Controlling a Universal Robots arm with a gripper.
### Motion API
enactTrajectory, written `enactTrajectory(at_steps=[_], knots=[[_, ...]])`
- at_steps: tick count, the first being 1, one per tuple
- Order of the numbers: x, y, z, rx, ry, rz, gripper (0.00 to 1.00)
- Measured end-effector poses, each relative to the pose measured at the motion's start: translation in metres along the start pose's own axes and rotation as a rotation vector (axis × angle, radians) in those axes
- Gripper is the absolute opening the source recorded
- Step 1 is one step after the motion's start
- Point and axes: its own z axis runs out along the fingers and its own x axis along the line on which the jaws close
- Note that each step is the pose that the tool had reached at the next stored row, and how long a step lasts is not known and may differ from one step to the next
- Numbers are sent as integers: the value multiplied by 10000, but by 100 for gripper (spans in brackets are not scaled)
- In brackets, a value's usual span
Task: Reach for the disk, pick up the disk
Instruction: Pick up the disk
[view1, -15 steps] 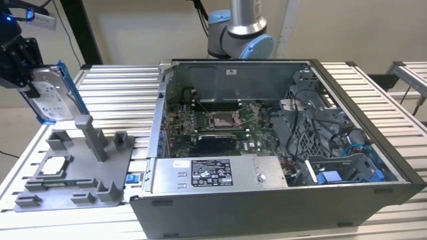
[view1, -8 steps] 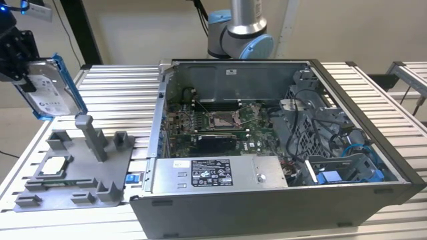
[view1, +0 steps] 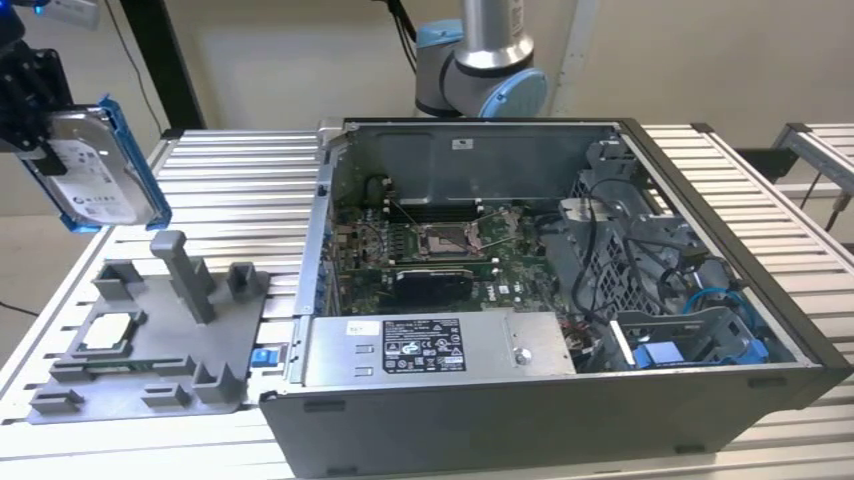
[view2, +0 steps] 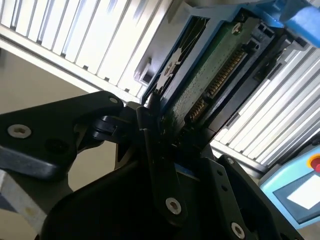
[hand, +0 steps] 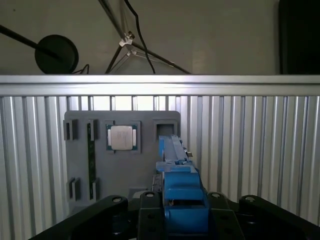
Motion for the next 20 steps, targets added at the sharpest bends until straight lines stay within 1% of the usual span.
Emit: enactTrajectory(at_steps=[8, 20], knots=[[-2, -3, -83, -4, 0, -3, 0], [-3, -3, -125, -4, 0, -5, 0]])
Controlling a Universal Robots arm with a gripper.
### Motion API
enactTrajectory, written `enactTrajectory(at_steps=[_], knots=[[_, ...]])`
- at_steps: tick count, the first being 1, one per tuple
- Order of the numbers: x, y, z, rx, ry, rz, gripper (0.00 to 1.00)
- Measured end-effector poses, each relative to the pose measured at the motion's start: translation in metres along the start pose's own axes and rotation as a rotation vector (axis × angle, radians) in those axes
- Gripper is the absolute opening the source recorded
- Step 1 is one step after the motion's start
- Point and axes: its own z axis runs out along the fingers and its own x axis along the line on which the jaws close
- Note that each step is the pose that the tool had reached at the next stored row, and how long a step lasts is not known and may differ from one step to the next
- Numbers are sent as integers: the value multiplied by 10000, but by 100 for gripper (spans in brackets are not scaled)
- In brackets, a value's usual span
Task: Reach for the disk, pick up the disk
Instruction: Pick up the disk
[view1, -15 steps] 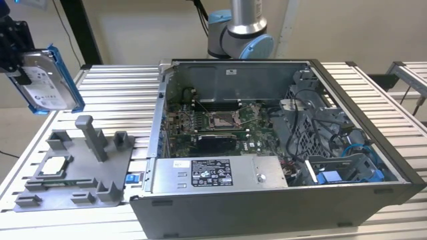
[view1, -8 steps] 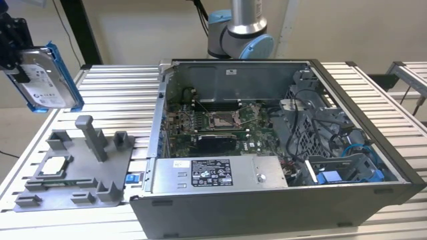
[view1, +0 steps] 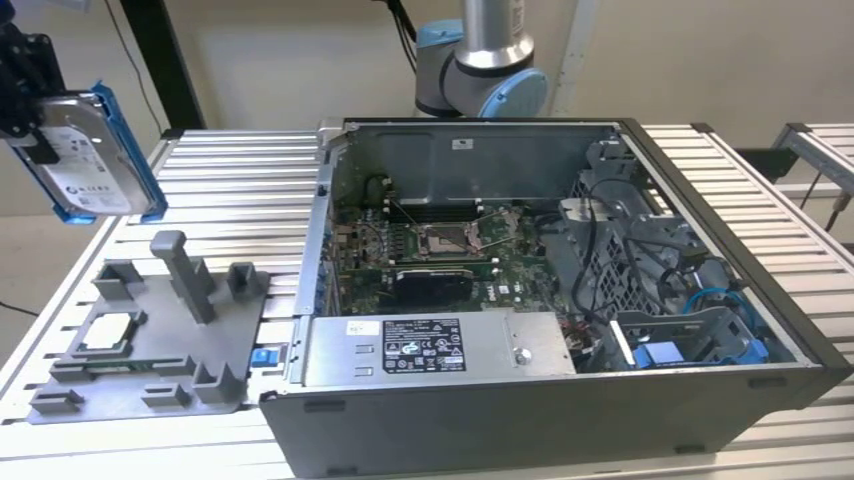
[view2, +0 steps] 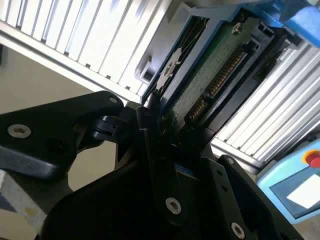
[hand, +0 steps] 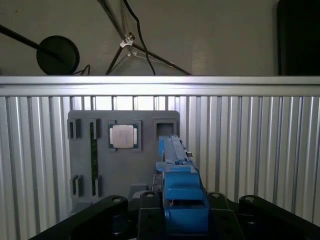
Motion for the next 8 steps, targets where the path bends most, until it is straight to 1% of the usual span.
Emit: enactTrajectory(at_steps=[5, 8], knots=[[0, 0, -11, -1, 0, -3, 0], [-1, -1, -43, 0, 0, -4, 0]])
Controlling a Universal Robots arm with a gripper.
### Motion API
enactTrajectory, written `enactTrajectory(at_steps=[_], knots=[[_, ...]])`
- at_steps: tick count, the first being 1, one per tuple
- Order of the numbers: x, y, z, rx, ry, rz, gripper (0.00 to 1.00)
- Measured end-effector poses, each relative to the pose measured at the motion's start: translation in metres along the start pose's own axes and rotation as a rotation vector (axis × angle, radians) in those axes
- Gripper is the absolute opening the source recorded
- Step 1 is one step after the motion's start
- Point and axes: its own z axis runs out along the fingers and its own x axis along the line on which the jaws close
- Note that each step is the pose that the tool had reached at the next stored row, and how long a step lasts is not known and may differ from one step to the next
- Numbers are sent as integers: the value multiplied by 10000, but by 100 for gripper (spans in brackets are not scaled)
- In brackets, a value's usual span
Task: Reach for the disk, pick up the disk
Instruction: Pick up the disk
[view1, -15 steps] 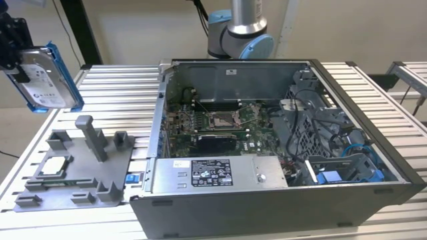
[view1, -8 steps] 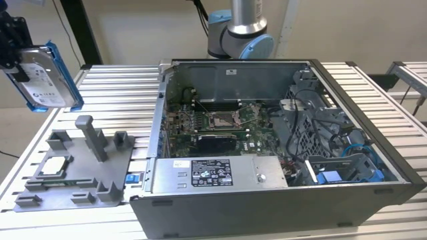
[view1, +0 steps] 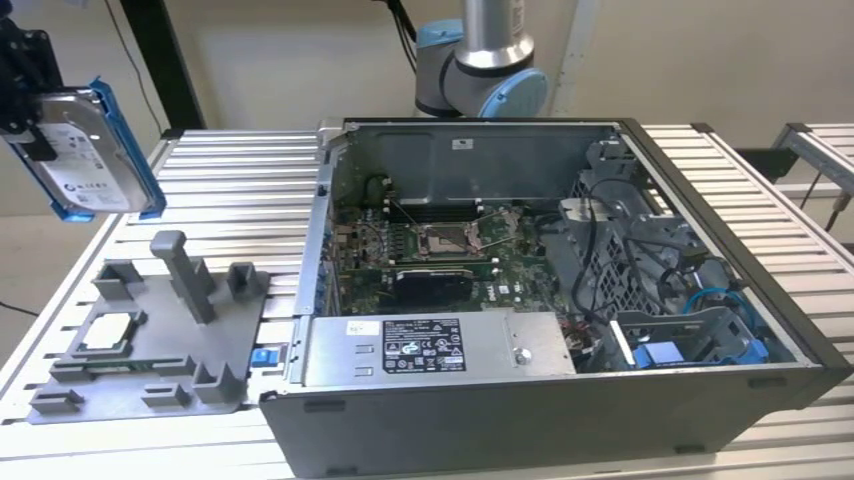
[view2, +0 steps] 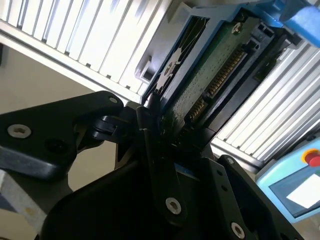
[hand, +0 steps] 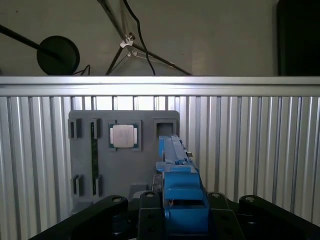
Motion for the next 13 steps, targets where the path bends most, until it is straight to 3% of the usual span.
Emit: enactTrajectory(at_steps=[13], knots=[[-5, -4, -172, -1, -3, -4, 0]])
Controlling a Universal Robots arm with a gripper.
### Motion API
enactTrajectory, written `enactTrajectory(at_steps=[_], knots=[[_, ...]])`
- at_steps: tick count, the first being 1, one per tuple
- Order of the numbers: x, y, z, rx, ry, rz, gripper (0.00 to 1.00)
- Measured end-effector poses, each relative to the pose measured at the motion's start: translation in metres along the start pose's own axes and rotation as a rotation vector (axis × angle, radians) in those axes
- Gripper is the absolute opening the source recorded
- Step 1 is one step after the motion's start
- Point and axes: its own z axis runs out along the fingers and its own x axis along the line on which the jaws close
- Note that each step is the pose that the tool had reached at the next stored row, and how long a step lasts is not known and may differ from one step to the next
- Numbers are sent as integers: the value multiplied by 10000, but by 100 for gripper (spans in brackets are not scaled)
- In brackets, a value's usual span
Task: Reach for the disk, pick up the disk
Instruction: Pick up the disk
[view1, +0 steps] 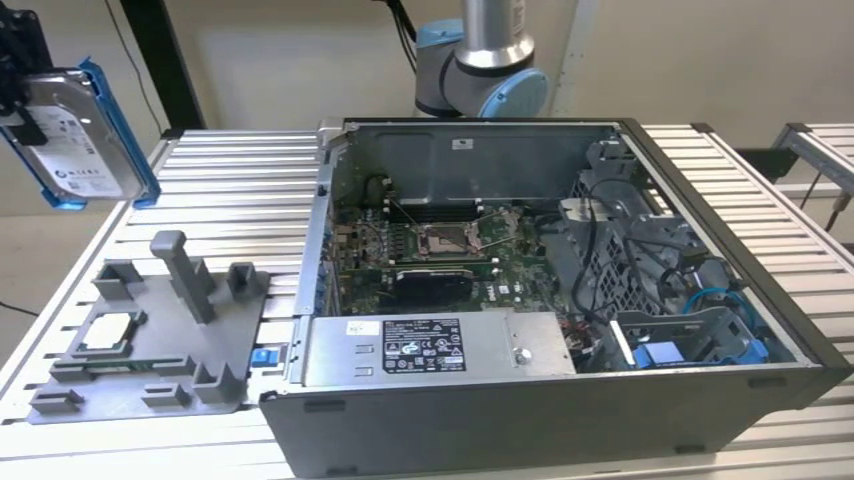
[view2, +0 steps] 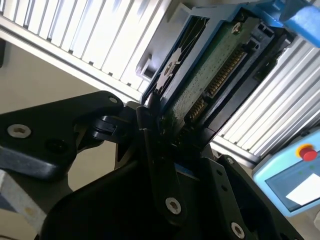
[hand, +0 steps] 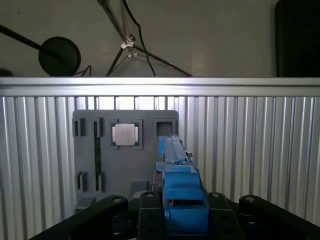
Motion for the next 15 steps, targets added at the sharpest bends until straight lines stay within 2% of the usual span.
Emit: enactTrajectory(at_steps=[15], knots=[[-2, -1, -76, 1, 0, 0, 0]])
